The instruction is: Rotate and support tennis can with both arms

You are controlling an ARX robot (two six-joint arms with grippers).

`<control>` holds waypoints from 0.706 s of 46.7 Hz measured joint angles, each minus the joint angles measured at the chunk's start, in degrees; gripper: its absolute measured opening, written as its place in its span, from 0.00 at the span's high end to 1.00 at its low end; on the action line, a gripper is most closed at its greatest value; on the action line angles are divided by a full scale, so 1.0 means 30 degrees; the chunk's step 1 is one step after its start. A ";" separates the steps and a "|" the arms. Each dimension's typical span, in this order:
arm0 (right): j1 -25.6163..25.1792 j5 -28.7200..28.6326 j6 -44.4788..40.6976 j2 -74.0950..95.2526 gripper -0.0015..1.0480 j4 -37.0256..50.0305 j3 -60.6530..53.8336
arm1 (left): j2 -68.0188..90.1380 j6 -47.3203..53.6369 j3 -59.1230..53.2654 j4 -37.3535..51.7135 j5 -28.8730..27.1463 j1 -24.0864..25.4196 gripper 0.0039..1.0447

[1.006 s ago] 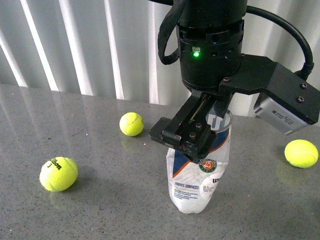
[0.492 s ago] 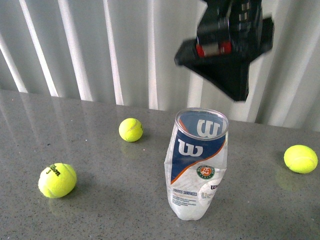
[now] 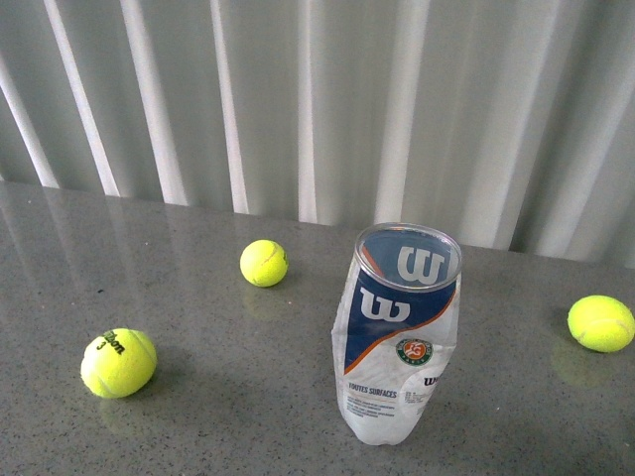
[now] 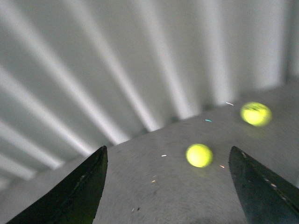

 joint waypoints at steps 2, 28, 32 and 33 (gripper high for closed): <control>0.0000 -0.0007 0.0000 0.0000 0.07 0.0000 0.0000 | -0.0874 -0.1515 -0.1756 0.1938 -0.1668 0.0430 0.29; 0.0000 0.0044 0.0000 0.0000 0.07 0.0000 0.0000 | -0.6943 -0.8480 -1.3304 0.8269 -0.1887 0.3235 0.97; 0.0000 0.0007 0.0000 0.0000 0.07 0.0000 0.0000 | -0.7592 -0.8517 -1.4127 0.8306 -0.1872 0.3235 0.97; 0.0000 0.0007 0.0007 0.0000 0.07 0.0000 0.0000 | -0.7832 -0.8539 -1.4367 0.8306 -0.1858 0.3235 0.97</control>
